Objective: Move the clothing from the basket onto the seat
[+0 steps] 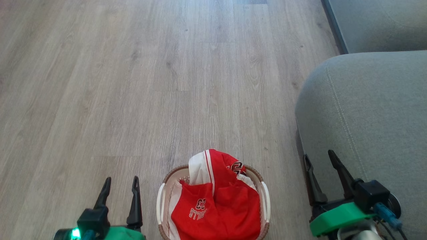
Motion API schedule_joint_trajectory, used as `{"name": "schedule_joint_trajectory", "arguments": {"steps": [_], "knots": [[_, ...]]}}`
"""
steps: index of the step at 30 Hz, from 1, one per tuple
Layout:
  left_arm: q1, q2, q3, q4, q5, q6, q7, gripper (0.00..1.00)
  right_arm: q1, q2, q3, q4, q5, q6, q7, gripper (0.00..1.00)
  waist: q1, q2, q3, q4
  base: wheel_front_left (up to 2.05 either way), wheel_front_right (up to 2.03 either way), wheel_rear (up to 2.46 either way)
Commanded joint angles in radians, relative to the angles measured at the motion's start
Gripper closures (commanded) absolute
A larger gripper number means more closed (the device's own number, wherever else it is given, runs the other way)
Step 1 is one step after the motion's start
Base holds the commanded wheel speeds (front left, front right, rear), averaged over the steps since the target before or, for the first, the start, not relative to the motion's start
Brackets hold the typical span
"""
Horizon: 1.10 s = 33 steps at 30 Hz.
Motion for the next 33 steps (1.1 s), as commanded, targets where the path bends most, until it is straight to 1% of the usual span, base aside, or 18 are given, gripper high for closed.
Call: {"name": "schedule_joint_trajectory", "arguments": {"steps": [1,7,11,19,25,29,30,31,33], "knots": [[-0.020,0.006,0.039,-0.027,-0.002,0.003,-0.014,0.00,-0.020,-0.014,0.023,-0.032,-0.001,0.000,-0.010,0.00,0.0000,0.0000,0.001,0.000,0.00,0.00,0.00],[-0.023,0.006,0.038,-0.025,-0.002,0.000,-0.014,0.00,-0.023,-0.014,0.020,-0.034,0.000,0.000,-0.010,0.00,0.0000,0.0000,0.008,0.000,0.00,0.00,0.00],[-0.038,0.006,0.035,-0.012,0.011,-0.012,-0.014,0.00,-0.028,-0.014,0.010,-0.043,-0.004,0.000,-0.010,0.00,0.0000,0.0000,0.023,-0.002,0.00,0.00,0.00],[-0.104,0.006,0.005,0.039,0.027,-0.043,-0.014,0.00,-0.057,-0.014,-0.022,-0.068,-0.017,0.000,-0.010,0.00,0.0000,0.0000,0.099,-0.013,0.00,0.00,0.00],[-0.208,0.006,-0.059,0.128,0.036,-0.063,-0.014,0.00,-0.130,-0.014,-0.064,-0.102,-0.035,0.000,-0.010,0.00,0.0000,0.0000,0.249,-0.035,0.00,0.00,0.00],[-0.305,0.006,-0.109,0.216,0.051,-0.077,-0.014,0.00,-0.187,-0.014,-0.095,-0.127,-0.049,0.000,-0.010,0.00,0.0000,0.0000,0.361,-0.048,0.00,0.00,0.00],[-0.333,0.006,-0.119,0.239,0.051,-0.078,-0.014,0.00,-0.201,-0.014,-0.102,-0.134,-0.053,0.000,-0.010,0.00,0.0000,0.0000,0.389,-0.050,0.00,0.00,0.00],[-0.391,0.006,-0.135,0.288,0.056,-0.075,-0.014,0.00,-0.232,-0.014,-0.113,-0.146,-0.058,0.000,-0.010,0.00,0.0000,0.0000,0.446,-0.057,0.00,0.00,0.00],[-0.444,0.006,-0.145,0.340,0.052,-0.070,-0.014,0.00,-0.264,-0.014,-0.118,-0.157,-0.064,0.000,-0.010,0.00,0.0000,0.0000,0.494,-0.066,0.00,0.00,0.00]]}}
